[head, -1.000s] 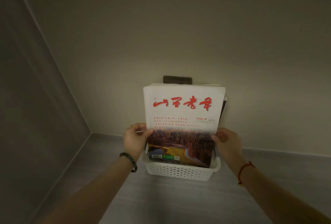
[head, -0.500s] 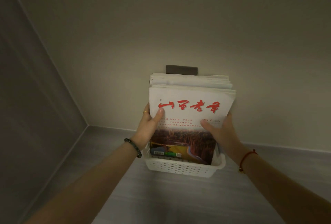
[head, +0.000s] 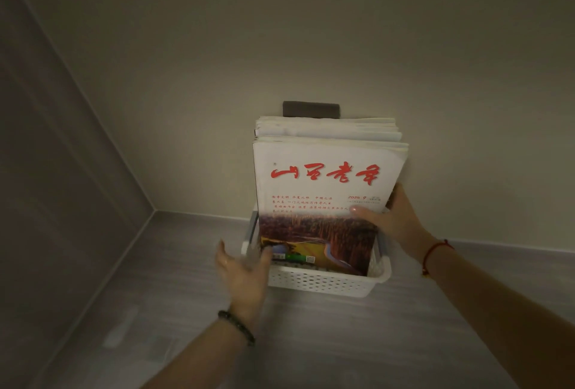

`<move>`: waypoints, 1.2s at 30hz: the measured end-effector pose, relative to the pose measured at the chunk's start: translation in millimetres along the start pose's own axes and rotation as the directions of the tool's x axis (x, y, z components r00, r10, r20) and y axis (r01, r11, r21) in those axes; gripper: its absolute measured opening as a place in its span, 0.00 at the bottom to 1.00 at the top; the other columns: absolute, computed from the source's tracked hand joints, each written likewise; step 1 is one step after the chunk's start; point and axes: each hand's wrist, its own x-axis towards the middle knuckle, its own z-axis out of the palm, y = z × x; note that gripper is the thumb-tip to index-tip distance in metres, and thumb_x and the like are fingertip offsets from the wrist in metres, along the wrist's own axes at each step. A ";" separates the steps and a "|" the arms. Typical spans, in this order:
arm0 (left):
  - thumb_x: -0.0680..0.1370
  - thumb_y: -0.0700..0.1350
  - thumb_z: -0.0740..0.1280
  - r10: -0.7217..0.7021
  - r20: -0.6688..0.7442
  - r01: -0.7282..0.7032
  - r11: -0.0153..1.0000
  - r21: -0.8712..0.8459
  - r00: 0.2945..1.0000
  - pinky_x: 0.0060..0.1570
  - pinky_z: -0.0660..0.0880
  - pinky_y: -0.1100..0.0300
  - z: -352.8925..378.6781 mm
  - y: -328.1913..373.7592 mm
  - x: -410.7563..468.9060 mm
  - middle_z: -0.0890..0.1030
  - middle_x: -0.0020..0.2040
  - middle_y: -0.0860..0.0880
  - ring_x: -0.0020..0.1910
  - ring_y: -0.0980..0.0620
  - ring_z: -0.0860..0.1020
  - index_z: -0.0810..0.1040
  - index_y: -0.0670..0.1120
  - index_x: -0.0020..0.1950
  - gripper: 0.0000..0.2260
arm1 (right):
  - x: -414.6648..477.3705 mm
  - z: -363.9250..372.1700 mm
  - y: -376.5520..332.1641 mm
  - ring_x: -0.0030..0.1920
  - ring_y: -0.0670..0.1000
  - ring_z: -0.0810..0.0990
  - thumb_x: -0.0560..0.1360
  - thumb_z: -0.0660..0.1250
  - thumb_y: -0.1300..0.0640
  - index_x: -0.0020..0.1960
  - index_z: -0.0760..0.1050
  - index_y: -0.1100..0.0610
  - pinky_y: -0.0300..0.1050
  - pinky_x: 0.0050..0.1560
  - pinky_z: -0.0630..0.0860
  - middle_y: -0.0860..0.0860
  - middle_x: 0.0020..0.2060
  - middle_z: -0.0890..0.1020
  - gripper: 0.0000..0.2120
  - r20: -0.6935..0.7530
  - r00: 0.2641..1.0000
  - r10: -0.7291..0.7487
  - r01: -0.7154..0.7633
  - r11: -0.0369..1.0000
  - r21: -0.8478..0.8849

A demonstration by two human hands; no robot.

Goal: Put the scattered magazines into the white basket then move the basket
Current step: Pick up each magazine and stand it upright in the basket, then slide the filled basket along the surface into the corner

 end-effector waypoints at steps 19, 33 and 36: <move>0.75 0.35 0.63 -0.429 0.304 0.518 0.786 -0.338 0.850 0.38 0.78 0.55 62.4 -11.4 -33.9 0.74 0.49 0.43 0.47 0.46 0.75 0.67 0.41 0.54 0.10 | 2.2 -4.2 -33.6 0.40 0.38 0.83 0.51 0.79 0.51 0.40 0.79 0.45 0.36 0.38 0.81 0.38 0.35 0.85 0.19 0.157 0.986 -0.056 0.055 0.998 0.008; 0.73 0.31 0.63 -0.252 0.192 0.285 0.944 -0.168 0.948 0.29 0.80 0.52 40.4 -27.1 -91.5 0.73 0.42 0.49 0.44 0.45 0.76 0.65 0.52 0.40 0.16 | -93.3 -28.3 -14.5 0.42 0.34 0.81 0.54 0.81 0.51 0.49 0.77 0.46 0.26 0.37 0.76 0.35 0.38 0.82 0.25 -0.016 0.987 -0.157 0.157 0.987 0.042; 0.73 0.33 0.63 -0.264 0.217 0.296 0.947 -0.127 0.940 0.25 0.79 0.57 52.0 -34.5 -119.7 0.74 0.50 0.45 0.48 0.43 0.76 0.63 0.50 0.49 0.15 | -116.2 -58.2 -9.0 0.41 0.31 0.80 0.53 0.80 0.50 0.44 0.76 0.40 0.23 0.35 0.74 0.28 0.35 0.81 0.23 -0.047 0.984 -0.174 0.175 0.984 0.026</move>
